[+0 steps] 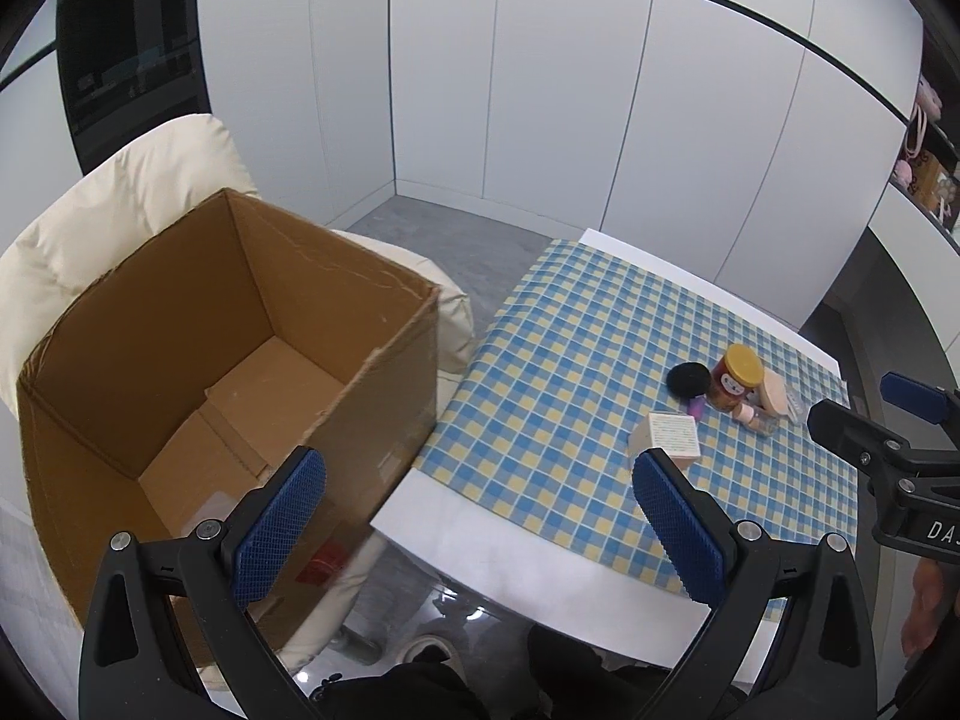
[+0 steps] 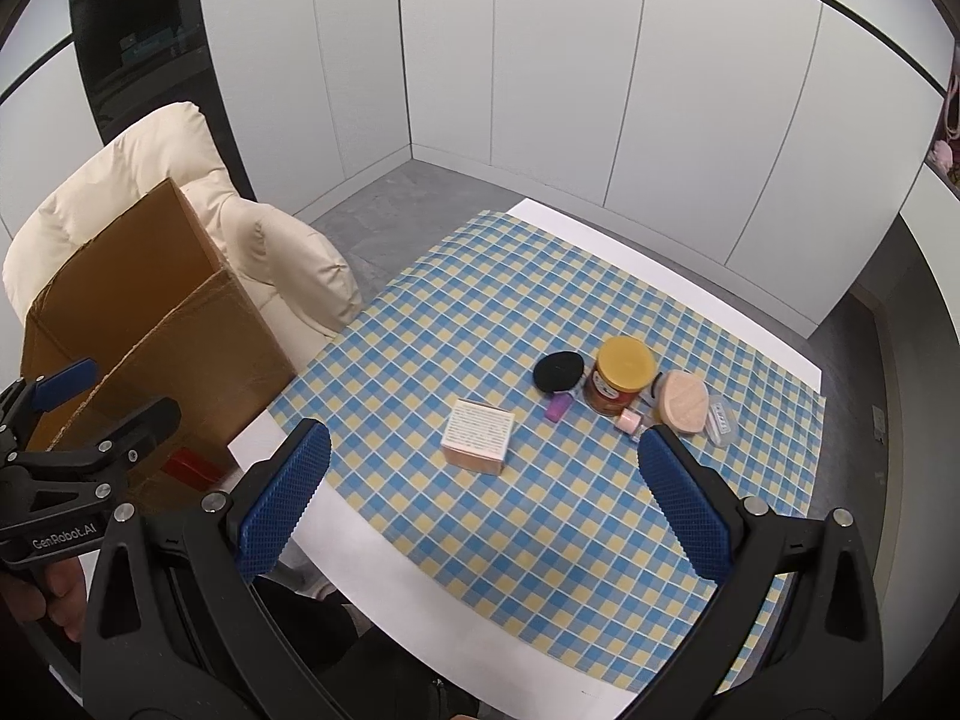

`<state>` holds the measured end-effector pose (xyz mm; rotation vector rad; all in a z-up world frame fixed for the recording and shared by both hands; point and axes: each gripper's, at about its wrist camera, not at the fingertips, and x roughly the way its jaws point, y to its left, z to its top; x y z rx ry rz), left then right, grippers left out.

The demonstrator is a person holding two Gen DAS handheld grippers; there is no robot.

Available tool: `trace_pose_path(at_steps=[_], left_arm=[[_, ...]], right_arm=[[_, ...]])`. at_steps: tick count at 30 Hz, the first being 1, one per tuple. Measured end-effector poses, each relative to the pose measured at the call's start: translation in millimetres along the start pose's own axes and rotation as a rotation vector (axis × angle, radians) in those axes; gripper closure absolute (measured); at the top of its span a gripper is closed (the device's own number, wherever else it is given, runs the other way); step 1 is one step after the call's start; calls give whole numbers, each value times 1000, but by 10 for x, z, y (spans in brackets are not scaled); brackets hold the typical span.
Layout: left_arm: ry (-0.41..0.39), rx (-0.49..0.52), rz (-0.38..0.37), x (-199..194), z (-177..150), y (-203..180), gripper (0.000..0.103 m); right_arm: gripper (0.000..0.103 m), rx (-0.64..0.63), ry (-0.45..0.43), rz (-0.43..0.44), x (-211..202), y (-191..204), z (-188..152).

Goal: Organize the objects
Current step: 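Move both tools over the cosmetics on the checked tablecloth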

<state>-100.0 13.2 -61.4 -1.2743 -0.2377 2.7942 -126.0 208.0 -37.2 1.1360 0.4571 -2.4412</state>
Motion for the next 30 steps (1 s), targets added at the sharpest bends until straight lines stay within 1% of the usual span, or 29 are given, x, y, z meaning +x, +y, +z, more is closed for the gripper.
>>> trace_pose_path(at_steps=[14,20,27,30], left_arm=[[-4,55,-22,20,15,-390,1],[2,86,-28,38,12,-594,1],[-2,144,-52,38,-15,-882,1],[4,155,-70,49,-21,-988,1]], right_arm=[[0,56,8,-29,-106,-400,-149],[0,103,16,-44,-148,-626,-224],[0,134,21,-67,-212,-849,-320],[0,148,27,-93,-225,-958,-368]])
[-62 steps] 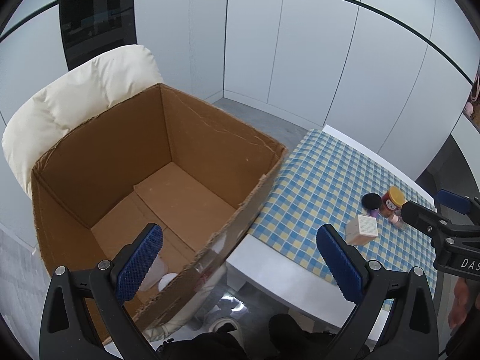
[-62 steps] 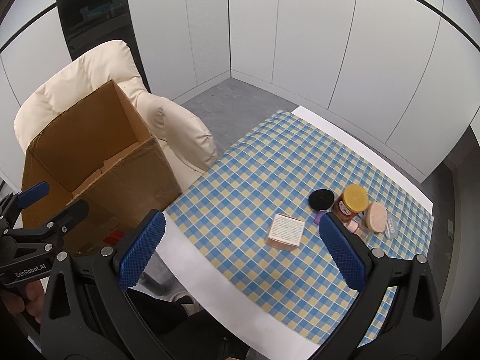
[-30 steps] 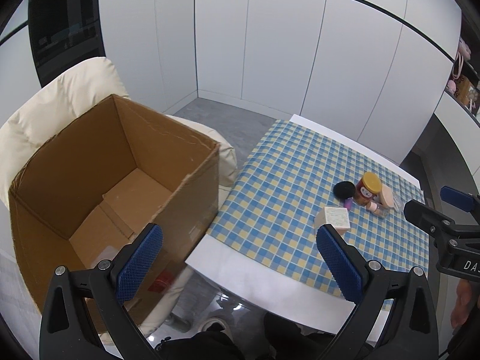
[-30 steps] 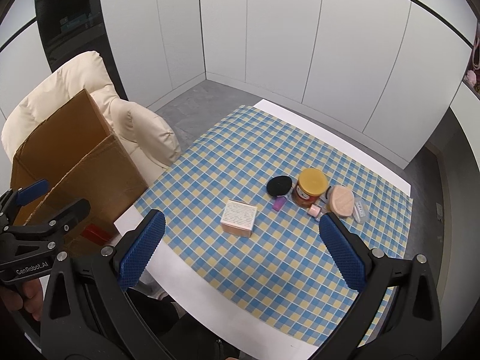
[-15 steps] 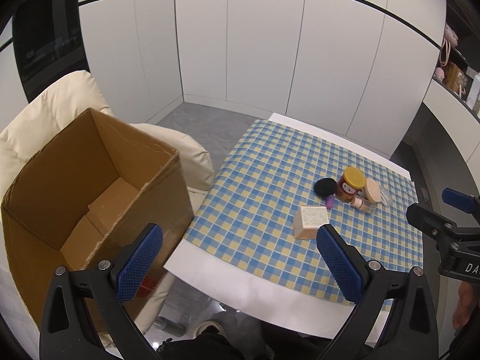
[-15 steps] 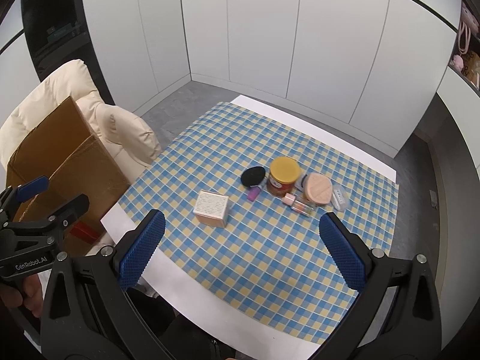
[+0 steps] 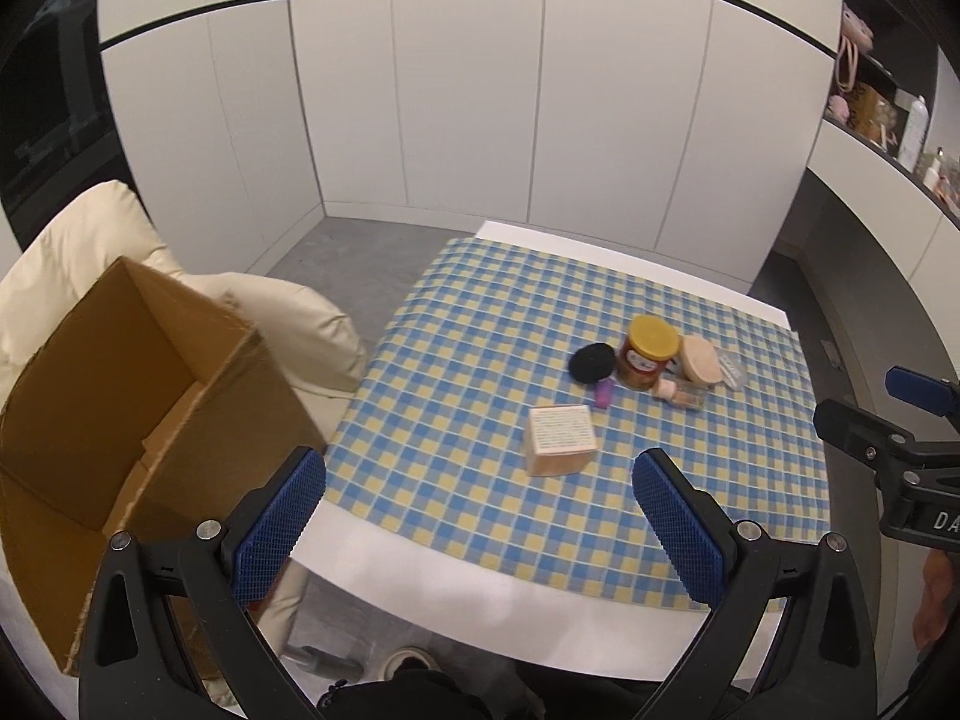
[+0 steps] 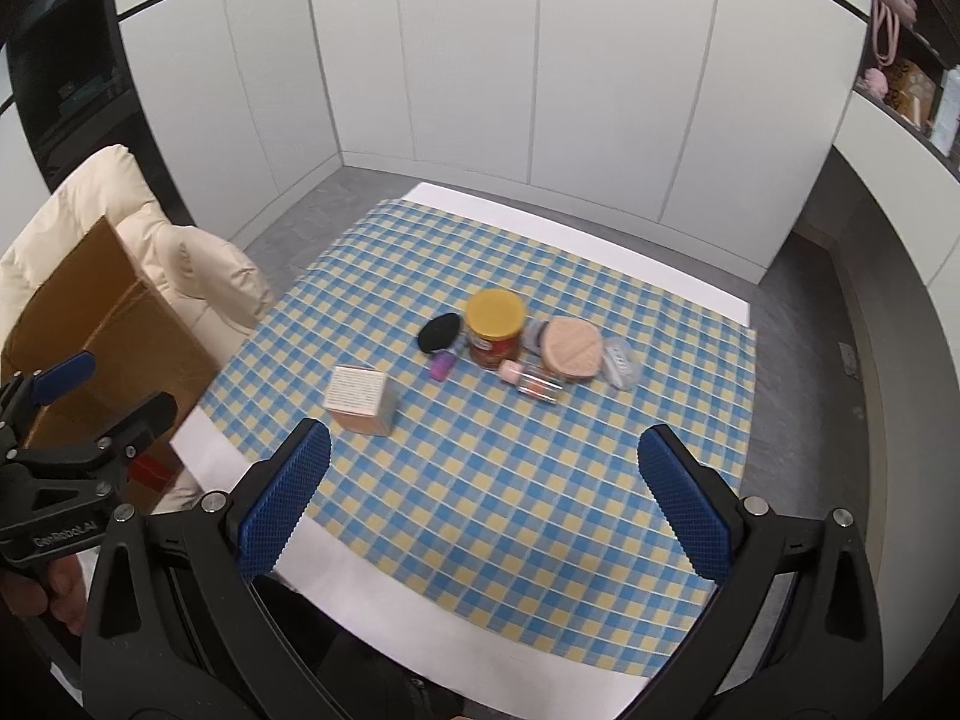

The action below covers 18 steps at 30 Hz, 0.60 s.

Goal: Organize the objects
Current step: 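Move both tools over the cosmetics on the checked tablecloth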

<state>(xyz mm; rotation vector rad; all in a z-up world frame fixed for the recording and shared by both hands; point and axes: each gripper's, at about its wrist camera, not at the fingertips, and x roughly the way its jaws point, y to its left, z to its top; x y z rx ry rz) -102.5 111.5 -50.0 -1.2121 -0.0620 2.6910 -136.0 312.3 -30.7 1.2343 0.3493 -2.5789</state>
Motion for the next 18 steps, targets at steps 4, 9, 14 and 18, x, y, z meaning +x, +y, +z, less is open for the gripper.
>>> trace_pose_path(at_steps=[4,9,14,18], left_arm=[[7,21,-9,32,-2,-106,1],[41,5,-1,89,-14,-200,1],[64,1,-10,161,-4,-298,1],[84,-11,-12,238,-5,-367,2]], right_arm=[[0,26,11,-9,-14,-135,-38],[0,14,24,-34,-27,-224,-108],[0,12,35,-45,-43,-348,-172],[0,42,68,-64,-3,-516,-223]])
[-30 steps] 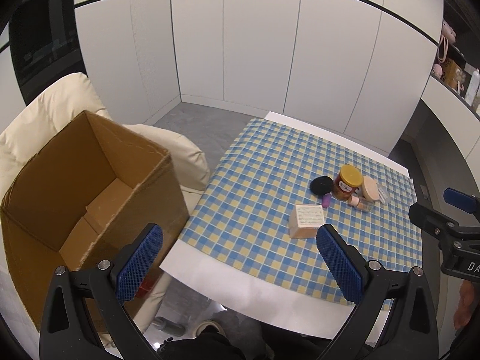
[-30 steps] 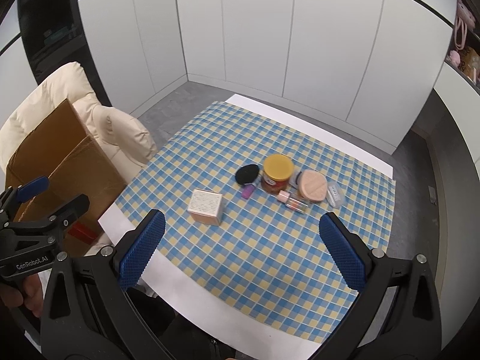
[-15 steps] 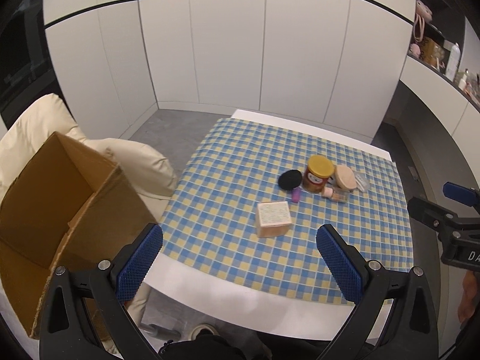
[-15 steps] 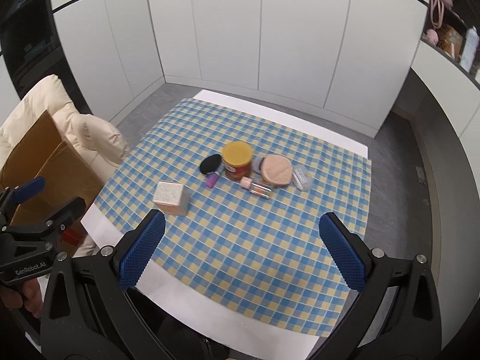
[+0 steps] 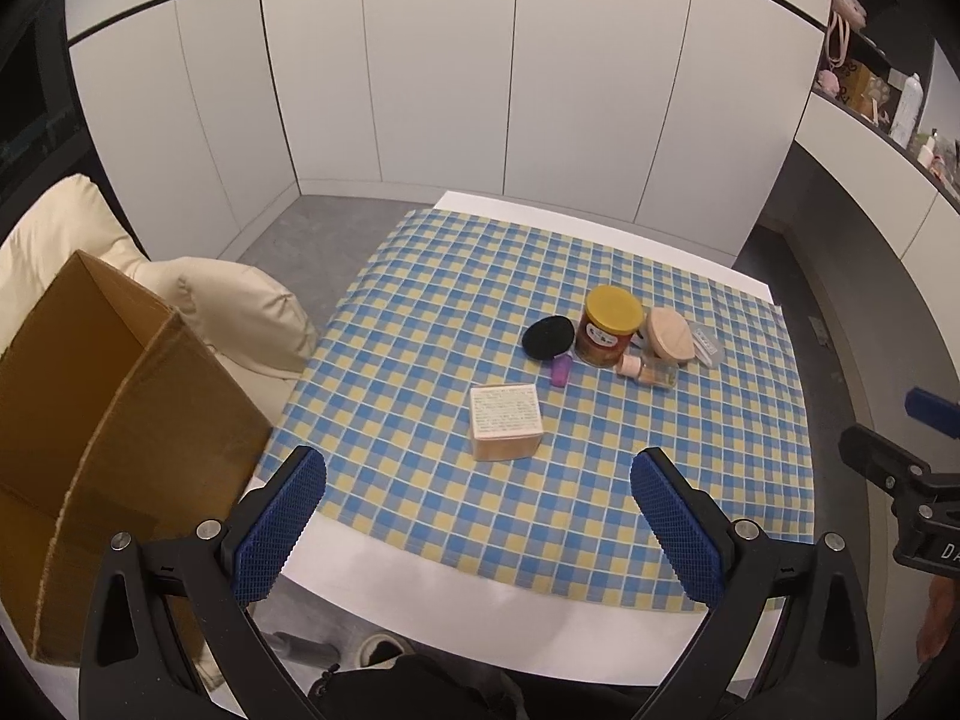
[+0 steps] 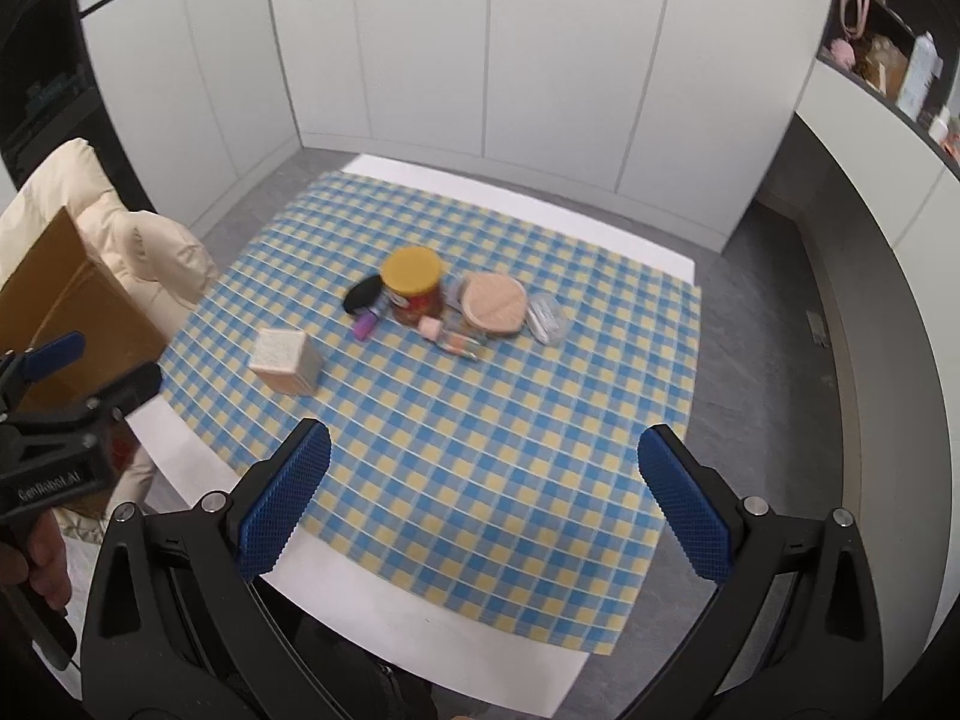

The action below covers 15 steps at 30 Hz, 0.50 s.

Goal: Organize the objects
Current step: 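Move both tools over the cosmetics on the checked tablecloth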

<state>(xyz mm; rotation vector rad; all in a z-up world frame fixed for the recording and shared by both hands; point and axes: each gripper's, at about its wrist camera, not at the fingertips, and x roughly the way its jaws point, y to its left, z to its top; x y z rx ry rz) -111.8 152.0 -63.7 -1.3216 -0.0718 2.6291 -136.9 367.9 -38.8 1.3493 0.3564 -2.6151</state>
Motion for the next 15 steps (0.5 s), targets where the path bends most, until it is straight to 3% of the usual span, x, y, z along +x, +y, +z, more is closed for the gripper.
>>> trace_pose_path(at_steps=[6,12,15], left_arm=[[22,5,-16,72,15,-97,2],[55,15,6,172,-21,-155,2],[70,10,14,253,-47,-139,2]], right_arm=[[0,40,5,-20,-35,-164,-55],[0,-31,23,-101,9,-97,-163],[0,-7,27,-64,55,-62,-162]])
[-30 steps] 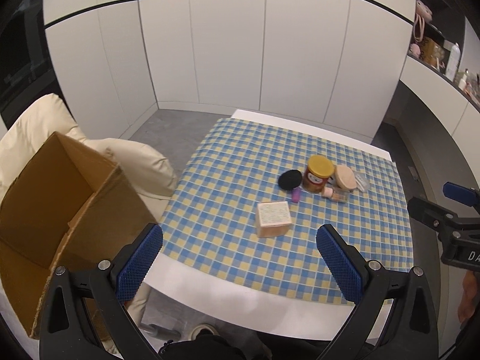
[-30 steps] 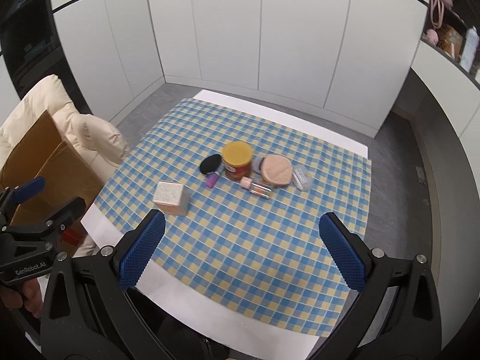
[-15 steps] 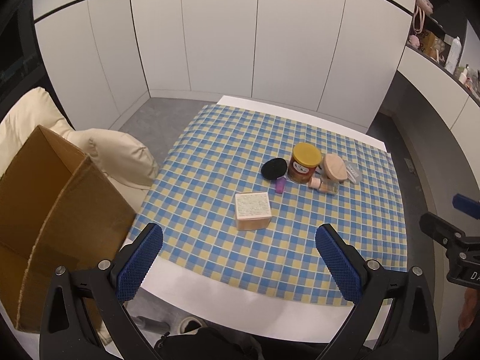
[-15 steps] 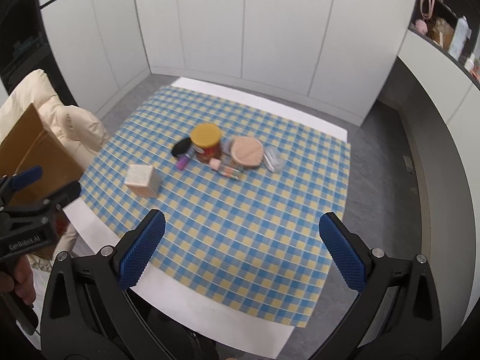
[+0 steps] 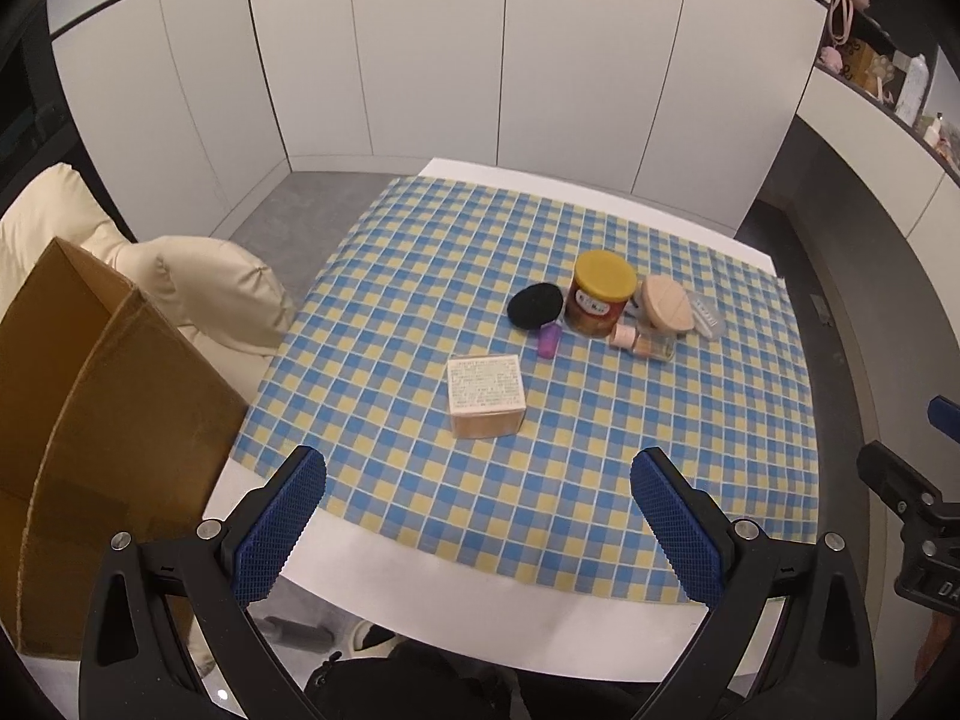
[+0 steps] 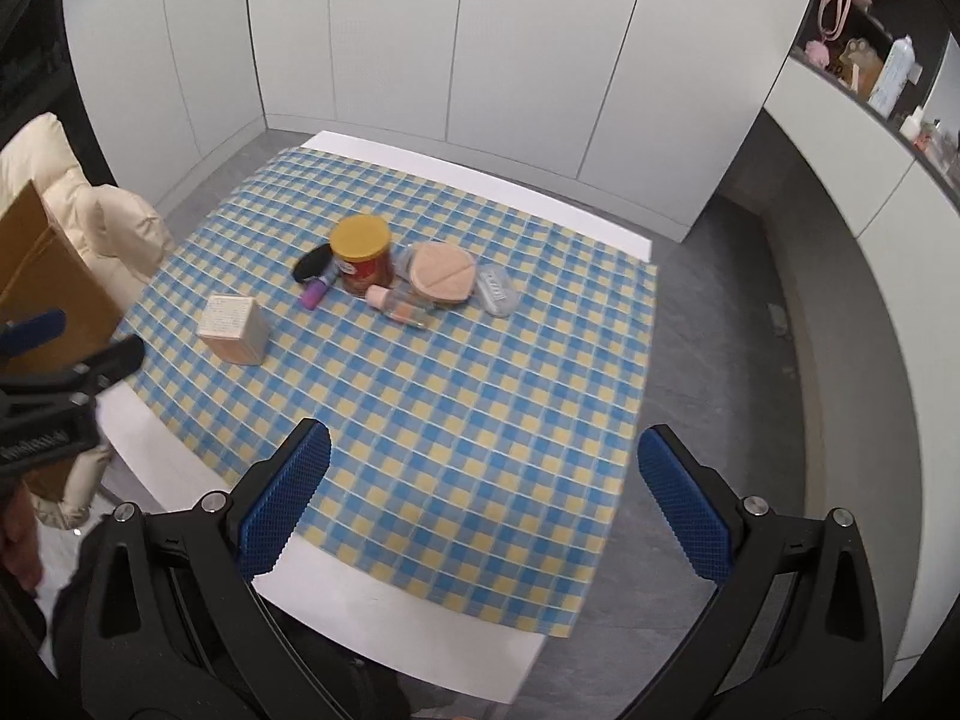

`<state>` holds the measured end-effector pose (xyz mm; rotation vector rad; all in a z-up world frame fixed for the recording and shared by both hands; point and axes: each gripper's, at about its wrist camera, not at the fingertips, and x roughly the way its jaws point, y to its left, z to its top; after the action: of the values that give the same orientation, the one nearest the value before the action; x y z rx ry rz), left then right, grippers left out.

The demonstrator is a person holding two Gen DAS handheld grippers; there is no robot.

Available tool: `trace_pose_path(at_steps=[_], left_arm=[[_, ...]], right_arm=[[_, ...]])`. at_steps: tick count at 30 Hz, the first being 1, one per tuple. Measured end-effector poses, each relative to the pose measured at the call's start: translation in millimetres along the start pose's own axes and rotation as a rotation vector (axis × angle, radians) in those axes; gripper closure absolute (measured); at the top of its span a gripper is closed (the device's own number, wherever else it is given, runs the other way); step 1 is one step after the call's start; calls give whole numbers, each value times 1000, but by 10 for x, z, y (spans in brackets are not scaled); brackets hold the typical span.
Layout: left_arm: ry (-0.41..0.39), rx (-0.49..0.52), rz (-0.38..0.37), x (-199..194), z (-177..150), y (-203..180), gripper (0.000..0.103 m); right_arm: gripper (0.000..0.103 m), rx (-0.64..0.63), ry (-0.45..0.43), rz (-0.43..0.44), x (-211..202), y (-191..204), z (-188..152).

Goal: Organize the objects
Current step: 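Move both tools over the cosmetics on the checked tablecloth, then grasp the white cream box with the left tool while the right tool grasps the clear pink-capped bottle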

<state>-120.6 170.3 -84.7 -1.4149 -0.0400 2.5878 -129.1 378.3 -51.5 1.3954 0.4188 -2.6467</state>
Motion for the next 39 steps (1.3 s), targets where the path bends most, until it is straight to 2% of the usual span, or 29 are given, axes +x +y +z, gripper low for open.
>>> trace_pose_path(at_steps=[5,9,18,20,23,29,35,37,39], left_arm=[[-2,9,11,123,48,-14,3],[54,6,7,373,80,-19,3],[88,-32,37,914,189,-38,6],[119,-42,60,1063,200,-15,10],[161,-61,54,1245,170,32,15],[160,-42,41,1438,189,18,19],[190,-75,17,1622,234,84,39],[201,-72,0,1665,231,93,51],[200,-62,-4,1691,233,96,51]], right_arm=[[0,56,29,47,262,85,63],[0,105,68,82,572,103,99],[0,115,117,81,1128,180,248],[0,128,125,89,1251,200,292],[0,140,136,91,1409,225,340],[0,155,163,110,1781,309,475],[0,188,186,100,2090,442,583],[3,196,191,95,2171,473,604],[5,201,197,87,2243,501,629]])
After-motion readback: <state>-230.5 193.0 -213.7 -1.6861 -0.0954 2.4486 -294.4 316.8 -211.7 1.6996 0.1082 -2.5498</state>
